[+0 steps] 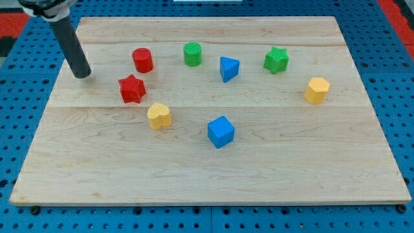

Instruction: Move your arm towards the bottom center of the board

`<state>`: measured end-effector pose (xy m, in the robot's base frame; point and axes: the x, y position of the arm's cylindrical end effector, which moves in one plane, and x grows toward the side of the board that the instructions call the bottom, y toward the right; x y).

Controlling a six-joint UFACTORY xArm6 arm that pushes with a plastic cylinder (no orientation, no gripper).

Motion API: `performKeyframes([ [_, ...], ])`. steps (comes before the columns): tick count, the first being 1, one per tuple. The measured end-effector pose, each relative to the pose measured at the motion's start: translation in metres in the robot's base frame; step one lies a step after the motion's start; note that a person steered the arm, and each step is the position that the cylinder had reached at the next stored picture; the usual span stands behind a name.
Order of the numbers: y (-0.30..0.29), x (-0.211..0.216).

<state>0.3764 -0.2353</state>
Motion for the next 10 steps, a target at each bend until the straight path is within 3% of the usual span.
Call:
performKeyframes([
  [3,0.061,0.046],
  [8,0.077,0.044],
  [10,0.08,0.145],
])
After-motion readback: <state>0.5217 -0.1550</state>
